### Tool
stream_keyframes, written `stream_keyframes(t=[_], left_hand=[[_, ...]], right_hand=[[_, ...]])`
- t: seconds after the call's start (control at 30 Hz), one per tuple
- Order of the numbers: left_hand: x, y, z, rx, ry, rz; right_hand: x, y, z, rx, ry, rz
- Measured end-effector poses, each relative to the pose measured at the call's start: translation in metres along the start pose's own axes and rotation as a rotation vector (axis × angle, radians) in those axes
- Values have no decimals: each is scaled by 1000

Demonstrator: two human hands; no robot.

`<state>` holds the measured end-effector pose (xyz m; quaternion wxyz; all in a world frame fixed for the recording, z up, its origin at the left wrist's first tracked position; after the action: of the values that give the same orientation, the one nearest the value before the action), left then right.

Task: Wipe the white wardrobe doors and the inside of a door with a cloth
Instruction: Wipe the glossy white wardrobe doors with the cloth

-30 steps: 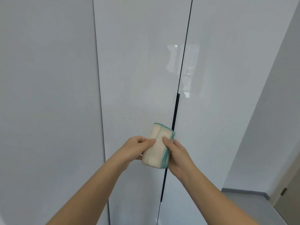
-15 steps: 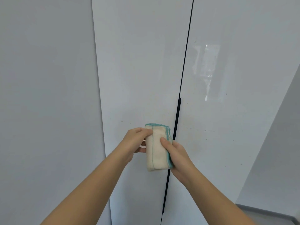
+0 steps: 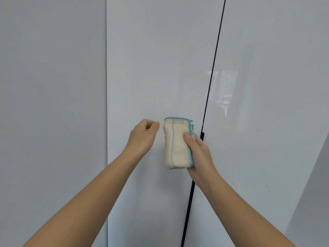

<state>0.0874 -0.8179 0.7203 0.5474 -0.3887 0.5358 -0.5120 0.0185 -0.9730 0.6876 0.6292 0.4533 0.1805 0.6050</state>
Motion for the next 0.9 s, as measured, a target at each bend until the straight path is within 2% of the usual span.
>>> stream_keyframes(t=[0.2, 0.47, 0.77, 0.9], left_hand=[[-31, -71, 68, 345, -223, 73], [-49, -167, 135, 643, -302, 195], [-80, -275, 156, 801, -504, 382], [-93, -307, 162, 842, -613, 481]], right_hand=[[31, 48, 85, -242, -23, -18], [68, 117, 172, -537, -91, -155], [112, 221, 252, -830, -71, -319], [122, 273, 281, -992, -144, -472]])
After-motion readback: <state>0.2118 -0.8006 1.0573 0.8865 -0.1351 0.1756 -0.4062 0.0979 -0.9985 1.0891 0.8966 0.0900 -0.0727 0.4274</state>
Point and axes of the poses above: each hand's wrist, its own z-axis towards the middle knuckle, its own x-axis out of the palm, y = z × x, the point moved 6 cm from there along z, towards the middle knuckle, and after that the axes turned 15 degrees about -x, right-handed, at the moved point
